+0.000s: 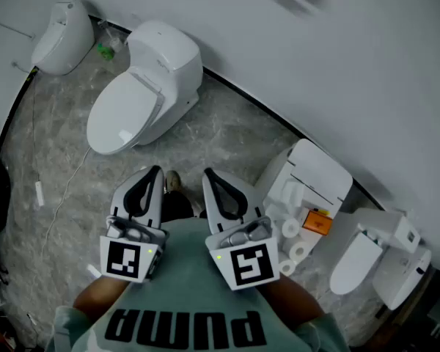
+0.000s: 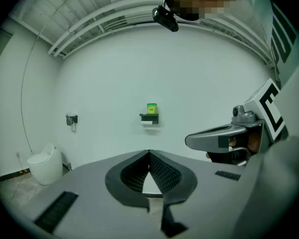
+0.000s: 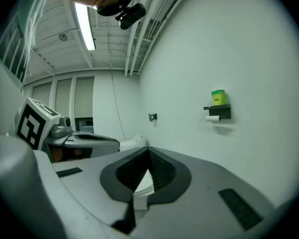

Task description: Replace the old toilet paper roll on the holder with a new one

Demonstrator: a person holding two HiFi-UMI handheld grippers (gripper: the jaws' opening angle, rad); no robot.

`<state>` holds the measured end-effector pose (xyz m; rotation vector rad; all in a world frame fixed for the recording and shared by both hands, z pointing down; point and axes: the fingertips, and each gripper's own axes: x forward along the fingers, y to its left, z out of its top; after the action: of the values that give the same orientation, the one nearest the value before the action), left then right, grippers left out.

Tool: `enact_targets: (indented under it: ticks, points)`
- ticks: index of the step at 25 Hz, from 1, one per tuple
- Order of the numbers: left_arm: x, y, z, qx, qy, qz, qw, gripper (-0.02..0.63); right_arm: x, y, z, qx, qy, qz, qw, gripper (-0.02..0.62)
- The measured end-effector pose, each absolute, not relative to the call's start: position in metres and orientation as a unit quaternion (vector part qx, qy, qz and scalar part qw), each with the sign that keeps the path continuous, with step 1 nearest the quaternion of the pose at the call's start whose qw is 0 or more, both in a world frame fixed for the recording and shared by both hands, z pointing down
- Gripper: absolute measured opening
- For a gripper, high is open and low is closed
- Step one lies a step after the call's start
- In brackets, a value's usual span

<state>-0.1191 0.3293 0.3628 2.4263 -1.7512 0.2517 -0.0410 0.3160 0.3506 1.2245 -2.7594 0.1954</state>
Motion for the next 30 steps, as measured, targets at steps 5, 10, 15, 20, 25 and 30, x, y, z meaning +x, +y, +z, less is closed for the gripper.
enact_targets:
  ticks: [5, 10, 15, 20, 25, 30]
  points:
    - [-0.120, 0.324, 0.363, 0.806, -0.583, 0.081, 0.070, 0.003, -0.043, 0.311, 0.350, 0.401, -0.912, 0.064, 0.057, 0.003]
    - [-0.116, 0.317, 0.366, 0.810, -0.575, 0.084, 0.073, 0.003, -0.039, 0.306, 0.353, 0.404, -0.910, 0.063, 0.066, 0.003]
    - [-0.109, 0.309, 0.368, 0.816, -0.567, 0.087, 0.076, 0.003, -0.035, 0.300, 0.353, 0.412, -0.907, 0.070, 0.061, 0.003]
    - [-0.104, 0.301, 0.367, 0.822, -0.558, 0.090, 0.076, 0.003, -0.033, 0.294, 0.352, 0.414, -0.905, 0.075, 0.059, 0.003]
    - [-0.106, 0.295, 0.365, 0.826, -0.551, 0.091, 0.074, 0.003, -0.036, 0.289, 0.350, 0.417, -0.904, 0.077, 0.052, 0.003]
    - [-0.116, 0.288, 0.363, 0.831, -0.544, 0.087, 0.071, 0.003, -0.044, 0.282, 0.346, 0.430, -0.898, 0.075, 0.048, 0.003]
